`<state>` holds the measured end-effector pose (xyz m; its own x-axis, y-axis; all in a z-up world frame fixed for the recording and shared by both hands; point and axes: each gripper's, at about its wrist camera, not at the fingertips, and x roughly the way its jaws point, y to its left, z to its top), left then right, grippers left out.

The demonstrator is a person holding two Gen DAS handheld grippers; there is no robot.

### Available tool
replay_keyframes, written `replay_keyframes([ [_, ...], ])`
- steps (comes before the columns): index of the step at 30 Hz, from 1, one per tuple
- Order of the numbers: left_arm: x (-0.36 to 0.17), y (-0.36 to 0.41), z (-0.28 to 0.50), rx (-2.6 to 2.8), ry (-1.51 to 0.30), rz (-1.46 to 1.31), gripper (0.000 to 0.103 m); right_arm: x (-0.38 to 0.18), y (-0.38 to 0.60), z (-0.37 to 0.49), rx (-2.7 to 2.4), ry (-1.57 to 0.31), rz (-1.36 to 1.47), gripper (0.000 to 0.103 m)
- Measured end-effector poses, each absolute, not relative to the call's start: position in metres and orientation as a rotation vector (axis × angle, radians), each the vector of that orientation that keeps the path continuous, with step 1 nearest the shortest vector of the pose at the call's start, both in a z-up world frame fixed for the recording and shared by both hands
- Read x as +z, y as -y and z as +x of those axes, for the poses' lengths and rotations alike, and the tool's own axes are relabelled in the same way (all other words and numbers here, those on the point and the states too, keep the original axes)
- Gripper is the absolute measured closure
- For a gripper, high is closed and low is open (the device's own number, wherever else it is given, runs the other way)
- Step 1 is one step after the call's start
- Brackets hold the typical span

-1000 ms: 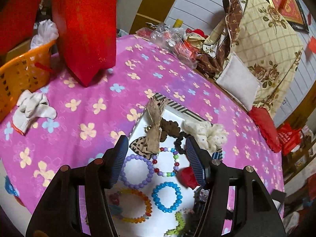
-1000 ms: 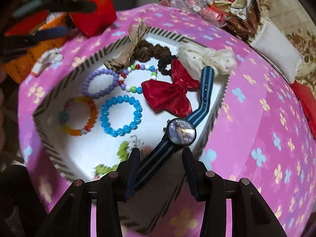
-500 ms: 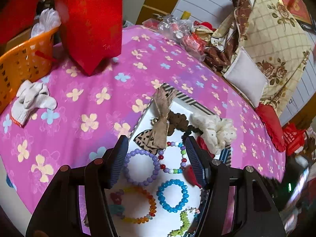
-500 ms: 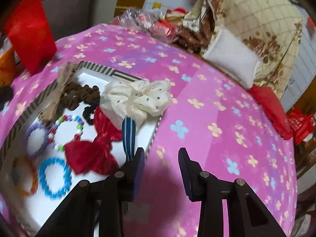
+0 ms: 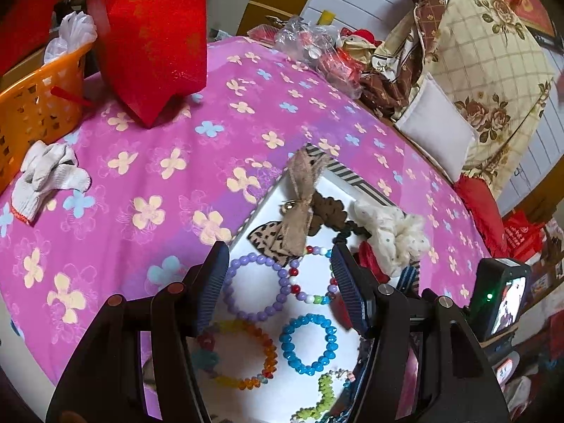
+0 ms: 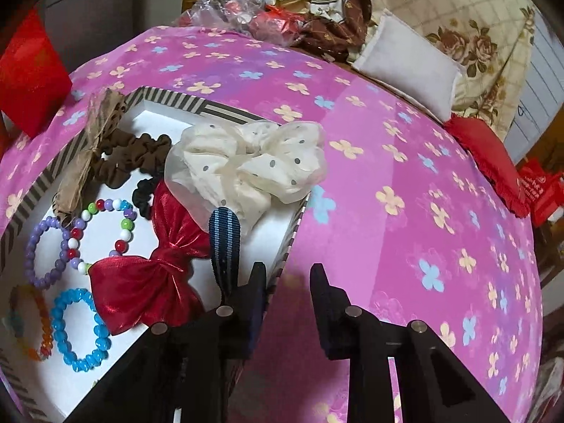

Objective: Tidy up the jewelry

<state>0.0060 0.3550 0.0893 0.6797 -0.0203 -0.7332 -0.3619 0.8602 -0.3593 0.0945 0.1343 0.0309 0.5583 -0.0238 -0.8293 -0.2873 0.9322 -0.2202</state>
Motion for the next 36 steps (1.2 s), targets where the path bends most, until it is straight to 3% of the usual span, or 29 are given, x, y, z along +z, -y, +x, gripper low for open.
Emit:
replay_keyframes([
  [14, 0.110, -0.346, -0.008, 0.286, -0.669, -0.420, 0.043, 0.038, -0.119, 0.092, 0.170, -0.971, -0.327, 0.079],
  [16, 0.118, -0.343, -0.015, 0.336, -0.625, -0.377, 0.038, 0.050, -0.108, 0.083, 0.181, -0.957, -0.264, 0.079],
  [18, 0.127, -0.341, -0.024, 0.386, -0.556, -0.352, 0.024, 0.061, -0.097, 0.070, 0.187, -0.945, -0.231, 0.079],
  [23, 0.149, -0.335, -0.052, 0.508, -0.389, -0.300, 0.017, 0.078, -0.062, 0.025, 0.178, -0.933, -0.203, 0.076],
  [27, 0.163, -0.328, -0.077, 0.483, -0.314, -0.323, 0.001, 0.087, -0.021, -0.019, 0.152, -0.925, -0.177, 0.075],
  [31, 0.177, -0.310, -0.112, 0.509, -0.237, -0.337, 0.001, 0.093, 0.015, -0.056, 0.104, -0.890, -0.180, 0.065],
  [36, 0.182, -0.270, -0.152, 0.414, -0.304, -0.225, 0.001, 0.095, 0.037, -0.083, 0.105, -0.889, -0.128, 0.065],
])
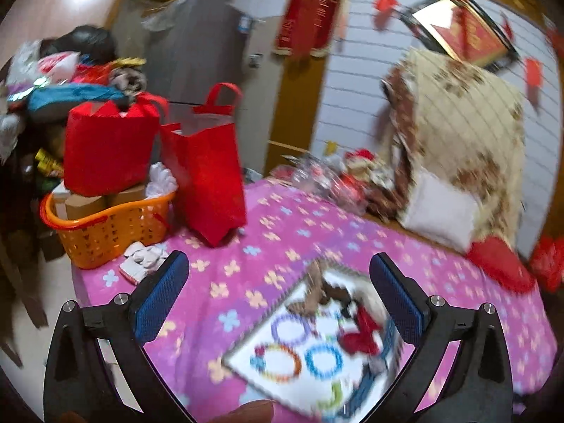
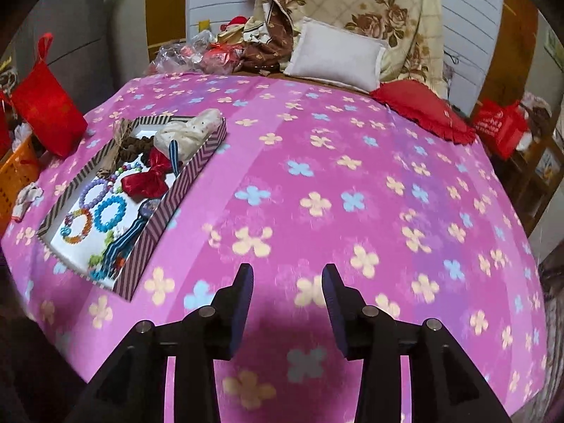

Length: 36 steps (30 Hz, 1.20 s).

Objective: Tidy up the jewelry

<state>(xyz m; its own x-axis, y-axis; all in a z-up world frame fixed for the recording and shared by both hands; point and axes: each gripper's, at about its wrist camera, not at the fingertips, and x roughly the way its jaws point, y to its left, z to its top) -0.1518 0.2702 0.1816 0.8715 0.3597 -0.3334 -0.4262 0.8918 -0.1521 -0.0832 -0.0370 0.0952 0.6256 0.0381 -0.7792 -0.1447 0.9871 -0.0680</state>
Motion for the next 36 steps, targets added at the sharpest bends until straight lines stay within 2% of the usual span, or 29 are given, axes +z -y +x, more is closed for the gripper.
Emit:
replay_keyframes([
  [8, 0.184, -0.213, -0.176, 0.285, -0.504, -0.120, 0.001, 0.105, 0.033, -0.121, 0.162, -0.840, -0.101, 0.062],
  [17, 0.170, -0.175, -0.198, 0.237, -0.600, -0.076, 0.001, 0.114, 0.029, -0.151, 0.172, -0.798, -0.140, 0.060],
  [36, 0.136, -0.174, -0.193, 0.224, -0.763, -0.071, 0.001, 0.101, 0.018, -0.152, 0.167, -0.855, -0.155, 0.060],
])
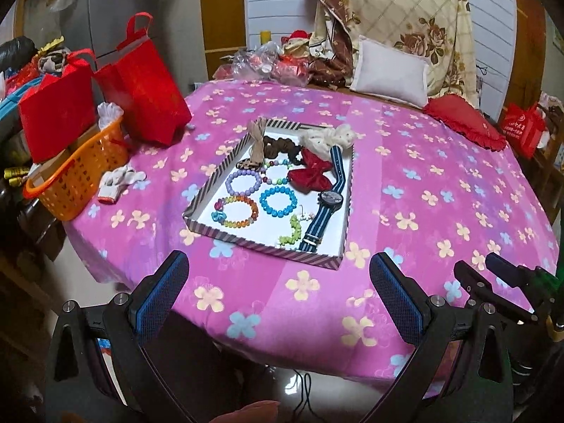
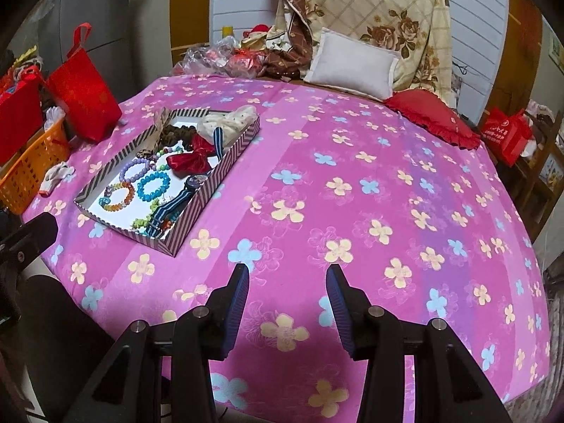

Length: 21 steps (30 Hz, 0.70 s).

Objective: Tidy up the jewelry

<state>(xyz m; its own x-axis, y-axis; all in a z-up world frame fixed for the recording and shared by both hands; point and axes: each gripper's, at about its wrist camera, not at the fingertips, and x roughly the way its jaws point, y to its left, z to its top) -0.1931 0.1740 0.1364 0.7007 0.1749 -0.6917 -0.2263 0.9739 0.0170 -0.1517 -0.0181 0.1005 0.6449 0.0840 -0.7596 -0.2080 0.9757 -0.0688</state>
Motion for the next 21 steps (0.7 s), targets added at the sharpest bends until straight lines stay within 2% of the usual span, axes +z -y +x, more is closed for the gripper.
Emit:
replay_keyframes([
  [21, 0.1274, -0.1745, -0.1911, 0.217, -0.799, -0.053, 0.001, 0.0977, 0.0141, -0.1565, 0.125, -0.847, -0.205, 0.059],
])
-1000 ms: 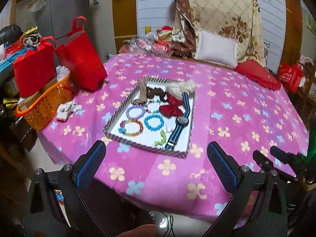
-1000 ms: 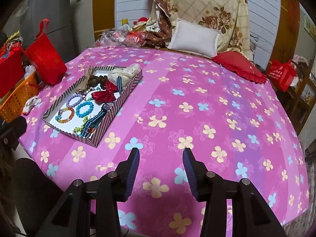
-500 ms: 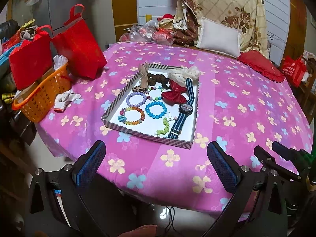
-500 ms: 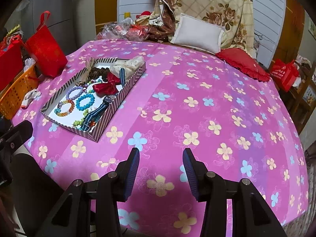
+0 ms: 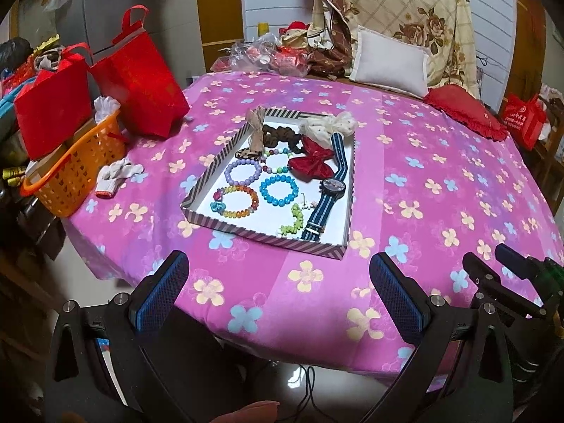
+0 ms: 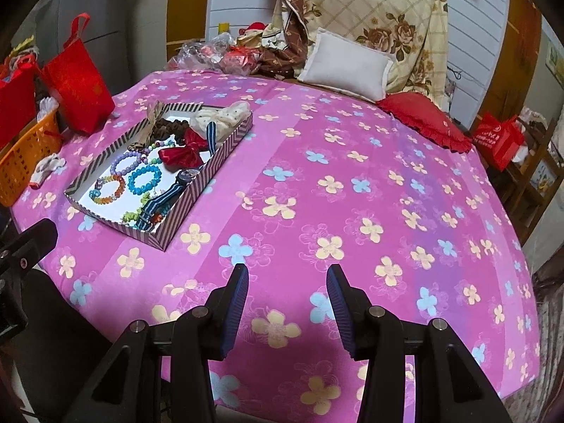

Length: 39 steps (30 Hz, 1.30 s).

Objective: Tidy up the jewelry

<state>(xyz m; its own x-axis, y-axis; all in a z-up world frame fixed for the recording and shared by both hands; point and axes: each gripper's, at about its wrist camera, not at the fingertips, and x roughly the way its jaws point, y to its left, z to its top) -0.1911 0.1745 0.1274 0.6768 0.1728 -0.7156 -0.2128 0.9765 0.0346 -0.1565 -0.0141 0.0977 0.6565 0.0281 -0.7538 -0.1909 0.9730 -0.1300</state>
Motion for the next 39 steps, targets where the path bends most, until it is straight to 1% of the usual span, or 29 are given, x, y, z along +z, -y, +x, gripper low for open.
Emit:
replay_keyframes([
  [7, 0.124, -0.172, -0.192, 0.203, -0.810, -0.062, 0.001, 0.094, 0.009, -0.160, 0.125, -0.848, -0.235, 0.057],
  [8, 0.124, -0.172, -0.192, 0.200, -0.808, -0.062, 0.001, 0.094, 0.008, -0.161, 0.124, -0.847, -0.238, 0.055],
  [9, 0.124, -0.172, -0.192, 0.199, -0.806, -0.061, 0.001, 0.094, 0.008, -0.161, 0.123, -0.845, -0.241, 0.049],
  [11, 0.124, -0.172, -0.192, 0.201, -0.803, -0.061, 0.001, 0.095, 0.007, -0.162, 0.121, -0.836, -0.244, 0.042],
  [12, 0.124, -0.172, -0.192, 0.199, -0.805, -0.061, 0.001, 0.096, 0.006, -0.163, 0.120, -0.830, -0.248, 0.042],
  [20, 0.120, -0.173, -0.192, 0.210, -0.814, -0.057, 0.001, 0.096, -0.001, -0.166, 0.109, -0.808, -0.300, 0.042],
  [39, 0.108, -0.172, -0.191, 0.225, -0.836, -0.050, 0.001, 0.084, -0.006, -0.165, 0.112, -0.845, -0.308, 0.041],
])
